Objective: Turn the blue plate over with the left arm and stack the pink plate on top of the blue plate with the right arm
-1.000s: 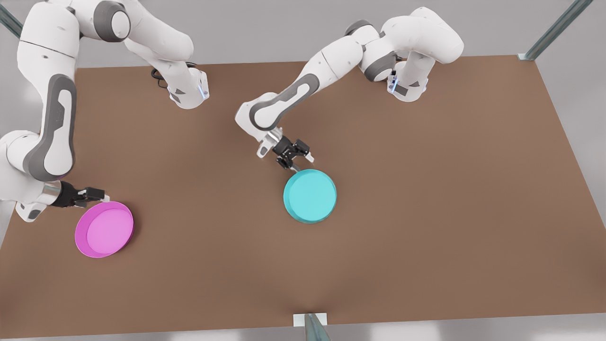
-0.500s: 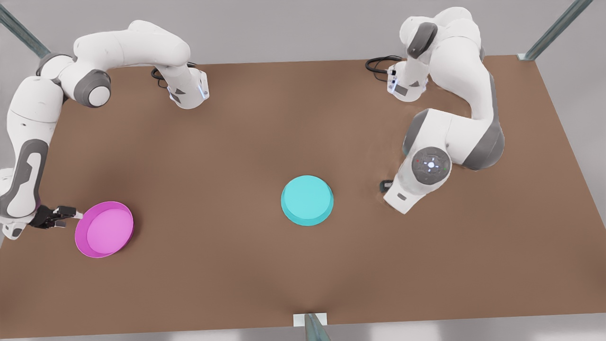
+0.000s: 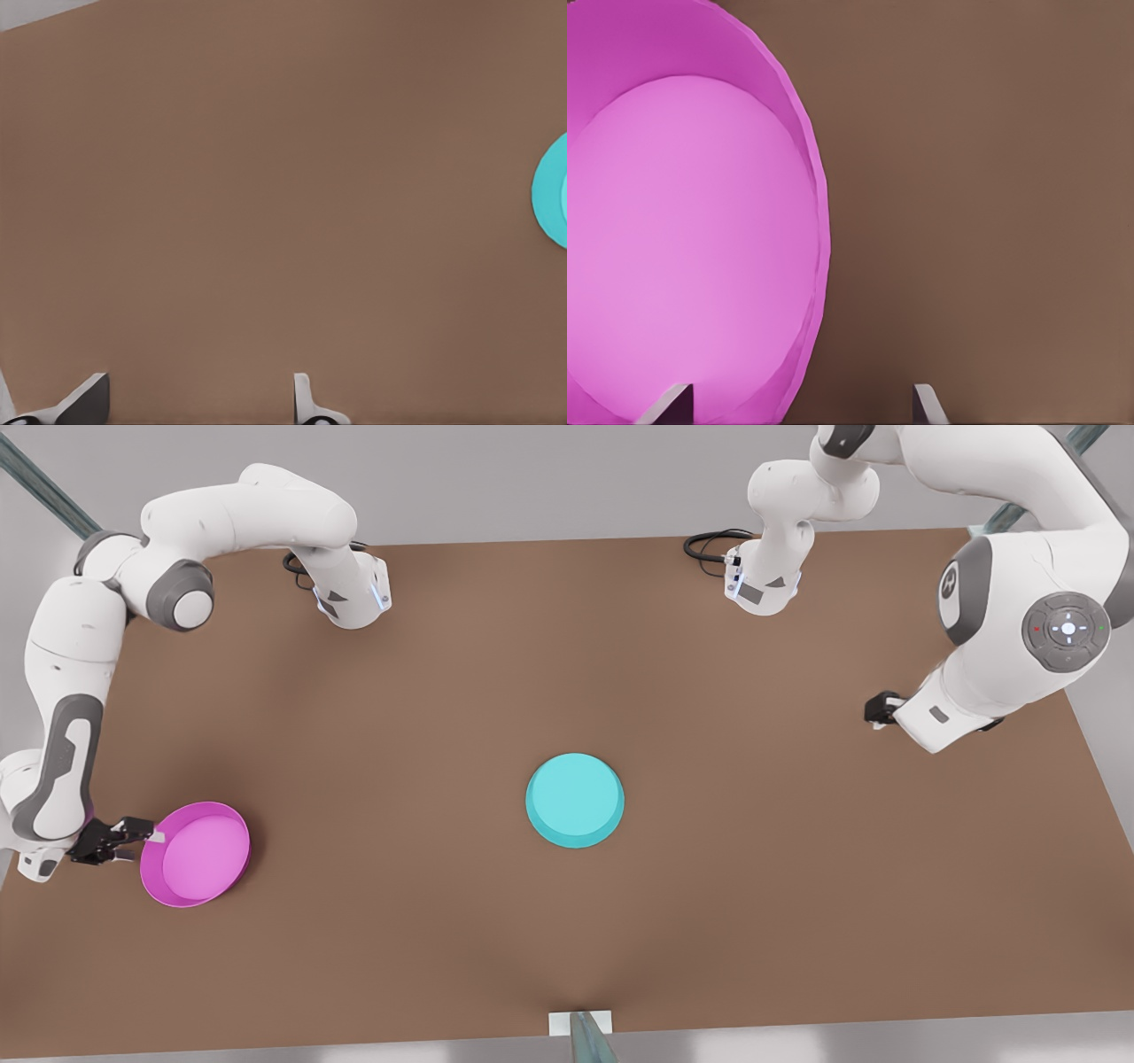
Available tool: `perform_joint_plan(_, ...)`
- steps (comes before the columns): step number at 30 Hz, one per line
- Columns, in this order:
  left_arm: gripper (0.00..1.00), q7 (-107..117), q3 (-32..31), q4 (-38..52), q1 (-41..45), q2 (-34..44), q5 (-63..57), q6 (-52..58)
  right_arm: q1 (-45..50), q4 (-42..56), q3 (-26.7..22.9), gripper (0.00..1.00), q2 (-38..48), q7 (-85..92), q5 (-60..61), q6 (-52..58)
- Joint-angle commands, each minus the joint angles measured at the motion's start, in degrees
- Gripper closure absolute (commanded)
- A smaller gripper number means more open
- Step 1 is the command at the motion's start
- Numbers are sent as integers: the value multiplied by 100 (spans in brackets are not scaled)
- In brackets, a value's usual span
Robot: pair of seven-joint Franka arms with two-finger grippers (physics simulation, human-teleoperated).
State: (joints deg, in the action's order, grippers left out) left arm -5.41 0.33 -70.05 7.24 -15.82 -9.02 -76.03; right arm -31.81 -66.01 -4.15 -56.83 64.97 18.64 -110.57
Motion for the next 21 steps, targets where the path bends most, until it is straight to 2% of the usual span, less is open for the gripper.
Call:
perform_joint_plan(1,0,-39,10,0,5,0,-4,0,0,-9,-7,9,14,16,-1,0)
perform_joint_plan(2,0,-56,10,-9,5,-26,-4,0,0,-44,-7,9,14,25,-1,-9)
perform_joint_plan(5,0,-56,10,-26,5,-62,-4,9,52,-79,-7,27,-30,60,8,-18)
perform_joint_plan(7,0,-56,19,-26,5,-79,-4,9,70,-88,2,34,-56,183,17,-61)
perform_joint_plan(9,0,-56,10,-26,5,-88,-4,9,88,-70,2,34,-83,139,17,-79)
perform_joint_plan(11,0,-56,19,-26,5,-88,-4,9,79,-70,11,40,-83,148,148,-62)
perform_joint_plan(12,0,-56,10,-26,5,-88,-4,9,79,-70,11,51,-74,166,175,-44)
perform_joint_plan(13,0,-56,10,-26,5,-88,5,9,79,-70,11,54,-74,157,175,-26)
perform_joint_plan(18,0,-47,19,-26,5,-106,5,70,88,-88,11,62,-83,192,184,-97)
perform_joint_plan(21,0,-47,19,-26,5,-141,5,61,105,-97,11,73,-56,192,184,-88)
